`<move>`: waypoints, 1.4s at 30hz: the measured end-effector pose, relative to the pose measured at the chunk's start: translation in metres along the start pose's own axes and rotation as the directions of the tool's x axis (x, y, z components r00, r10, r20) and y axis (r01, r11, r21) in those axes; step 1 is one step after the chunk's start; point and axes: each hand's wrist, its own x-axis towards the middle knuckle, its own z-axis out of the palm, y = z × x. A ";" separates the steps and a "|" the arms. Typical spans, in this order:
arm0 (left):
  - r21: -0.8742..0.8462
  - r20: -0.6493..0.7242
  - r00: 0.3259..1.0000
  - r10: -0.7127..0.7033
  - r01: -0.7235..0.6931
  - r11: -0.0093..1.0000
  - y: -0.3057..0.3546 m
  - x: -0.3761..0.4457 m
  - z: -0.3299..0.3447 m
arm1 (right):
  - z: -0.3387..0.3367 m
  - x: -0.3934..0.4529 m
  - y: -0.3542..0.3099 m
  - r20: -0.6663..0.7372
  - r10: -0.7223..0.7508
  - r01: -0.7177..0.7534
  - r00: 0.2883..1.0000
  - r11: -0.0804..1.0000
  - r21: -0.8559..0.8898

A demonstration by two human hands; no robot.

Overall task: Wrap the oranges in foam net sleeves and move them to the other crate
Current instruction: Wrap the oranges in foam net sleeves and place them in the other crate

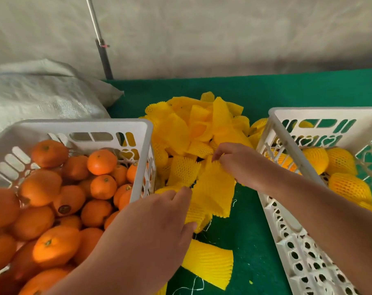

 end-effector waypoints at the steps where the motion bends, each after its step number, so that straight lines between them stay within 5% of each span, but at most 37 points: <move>1: -0.028 0.005 1.000 -0.025 0.025 0.999 0.002 0.000 -0.003 | -0.001 -0.001 0.000 -0.005 -0.002 0.002 1.000 0.996 0.094; 5: -0.186 -0.076 0.983 -0.167 0.150 0.971 0.012 0.001 -0.014 | 0.007 -0.008 -0.006 0.134 0.006 -0.044 0.991 0.958 0.282; 7: -0.278 -0.220 0.947 -0.233 0.168 0.946 0.014 0.004 -0.012 | 0.013 -0.014 -0.009 0.246 -0.029 -0.062 0.969 0.933 0.354; 10: -0.233 -0.370 0.898 -0.238 0.158 0.959 0.008 0.002 -0.013 | 0.023 -0.022 -0.016 0.275 -0.087 0.030 0.958 0.979 0.203; 14: -0.170 -0.355 0.912 -0.205 0.152 0.974 -0.002 -0.003 -0.018 | 0.024 -0.034 -0.025 0.045 -0.252 0.246 0.967 0.963 0.108; 17: -0.175 -0.372 0.906 -0.203 0.146 0.974 -0.007 -0.002 -0.015 | 0.027 -0.042 -0.027 0.047 -0.398 0.400 0.916 0.913 -0.075; 21: -0.197 -0.315 0.920 -0.235 0.179 0.964 -0.006 -0.002 -0.012 | 0.034 -0.044 -0.029 0.109 -0.461 0.472 0.881 0.874 -0.119; 27: -0.241 -0.312 0.921 -0.232 0.159 0.957 -0.004 -0.002 -0.012 | 0.027 -0.038 -0.025 -0.132 -0.532 0.474 0.836 0.822 -0.315; 35: -0.235 -0.401 0.874 -0.275 0.192 0.953 -0.006 -0.001 -0.011 | 0.032 -0.056 -0.041 0.003 -0.710 0.670 0.704 0.663 -0.334; 42: -0.253 -0.353 0.896 -0.270 0.186 0.949 -0.006 -0.002 -0.012 | 0.033 -0.049 -0.032 0.114 -0.587 0.578 0.801 0.713 -0.397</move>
